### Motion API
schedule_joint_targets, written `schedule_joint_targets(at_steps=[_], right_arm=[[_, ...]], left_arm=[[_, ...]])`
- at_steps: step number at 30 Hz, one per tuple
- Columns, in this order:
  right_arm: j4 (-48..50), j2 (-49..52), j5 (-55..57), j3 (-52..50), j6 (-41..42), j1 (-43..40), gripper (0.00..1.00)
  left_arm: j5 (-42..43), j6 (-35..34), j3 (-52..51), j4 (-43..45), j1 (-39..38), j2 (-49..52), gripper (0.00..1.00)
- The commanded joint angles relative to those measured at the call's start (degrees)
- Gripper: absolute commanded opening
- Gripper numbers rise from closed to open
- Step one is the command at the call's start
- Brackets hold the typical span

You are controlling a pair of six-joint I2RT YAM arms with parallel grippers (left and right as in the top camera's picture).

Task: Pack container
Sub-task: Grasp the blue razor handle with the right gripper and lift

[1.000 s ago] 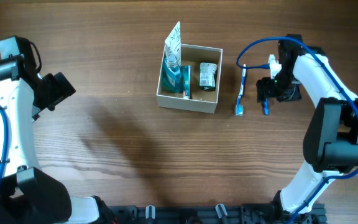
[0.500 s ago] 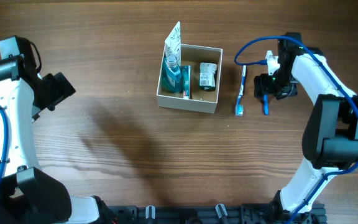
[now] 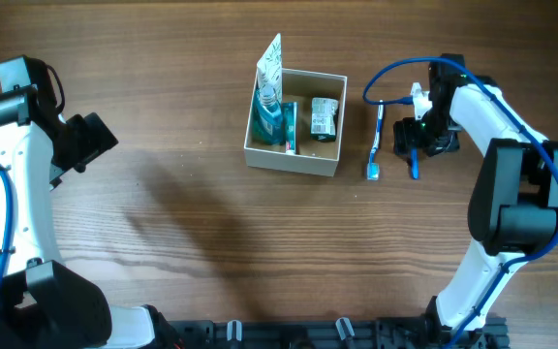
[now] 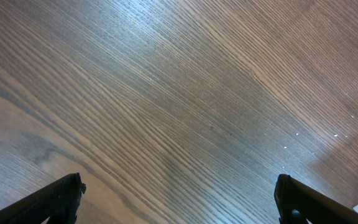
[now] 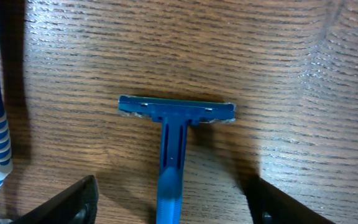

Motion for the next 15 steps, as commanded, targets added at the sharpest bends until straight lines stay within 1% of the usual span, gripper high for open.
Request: schedule_joint_targets(at_steps=[1, 2, 3, 4, 5, 8, 9, 11, 15], right_arm=[[0.15, 1.73, -0.90, -0.81, 0.31, 0.31, 0.61], [0.13, 1.73, -0.92, -0.81, 0.31, 0.31, 0.50], [0.09, 1.73, -0.92, -0.81, 0.31, 0.31, 0.44], [-0.11, 1.73, -0.92, -0.81, 0.39, 0.31, 0.36], [-0.39, 1.73, -0.85, -0.81, 1.46, 0.31, 0.22], [-0.66, 1.70, -0.72, -0.46, 3.56, 0.31, 0.07], [-1.03, 1.68, -0.72, 0.04, 4.52, 0.31, 0.04], [-2.29, 1.64, -0.72, 2.03, 6.43, 0.31, 0.04], [-6.99, 1.20, -0.98, 9.01, 6.80, 0.31, 0.04]], left_arm=[[0.48, -0.50, -0.22, 0.04, 0.31, 0.07, 1.00], [0.48, -0.50, -0.22, 0.04, 0.31, 0.07, 1.00], [0.48, -0.50, -0.22, 0.07, 0.31, 0.07, 1.00], [0.48, -0.50, -0.22, 0.07, 0.31, 0.07, 1.00], [0.48, -0.50, -0.22, 0.04, 0.31, 0.07, 1.00], [0.48, -0.50, -0.22, 0.04, 0.31, 0.07, 1.00], [0.48, -0.50, -0.22, 0.04, 0.31, 0.07, 1.00], [0.48, -0.50, -0.22, 0.07, 0.31, 0.07, 1.00], [0.48, -0.50, -0.22, 0.07, 0.31, 0.07, 1.00]])
